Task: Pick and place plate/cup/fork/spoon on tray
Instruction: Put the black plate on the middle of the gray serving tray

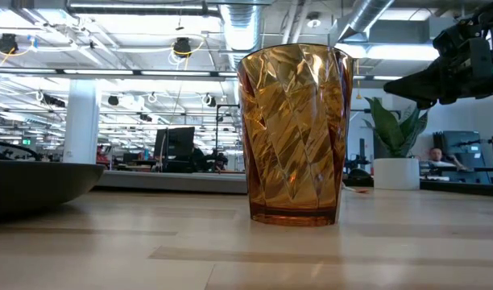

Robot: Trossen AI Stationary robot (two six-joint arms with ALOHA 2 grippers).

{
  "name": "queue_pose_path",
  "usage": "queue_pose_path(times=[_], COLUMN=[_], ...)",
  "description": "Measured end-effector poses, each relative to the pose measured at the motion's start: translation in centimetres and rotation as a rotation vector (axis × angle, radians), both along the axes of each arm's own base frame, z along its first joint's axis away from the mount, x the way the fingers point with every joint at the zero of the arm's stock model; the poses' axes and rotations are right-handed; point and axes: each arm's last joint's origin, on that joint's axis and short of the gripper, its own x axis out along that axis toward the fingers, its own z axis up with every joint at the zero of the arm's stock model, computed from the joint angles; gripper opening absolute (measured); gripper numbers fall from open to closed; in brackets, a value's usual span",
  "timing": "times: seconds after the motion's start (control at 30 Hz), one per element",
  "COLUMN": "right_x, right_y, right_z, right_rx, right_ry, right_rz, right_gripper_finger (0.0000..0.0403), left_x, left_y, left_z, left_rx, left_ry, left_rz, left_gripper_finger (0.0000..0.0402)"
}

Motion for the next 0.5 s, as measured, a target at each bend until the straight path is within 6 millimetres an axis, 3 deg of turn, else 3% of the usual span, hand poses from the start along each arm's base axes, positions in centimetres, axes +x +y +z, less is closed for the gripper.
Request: queue_pose_path(times=[0.33,0.5], right_x=[0.0,0.0], right_y=[0.0,0.0], right_z=[0.0,0.0], right_rx=[0.0,0.0], right_ry=[0.0,0.0], right_rz=[-0.001,0.0], right_gripper_finger=[0.0048,0.0048], left_x=[0.0,0.0], left_y=[-0.4,-0.4], left_z=[-1.4,-1.4], left_rx=[0.021,0.025], left_ry=[0.035,0.039], left_rz=[-0.017,-0.042], left_gripper_finger=[0.0123,0.0078])
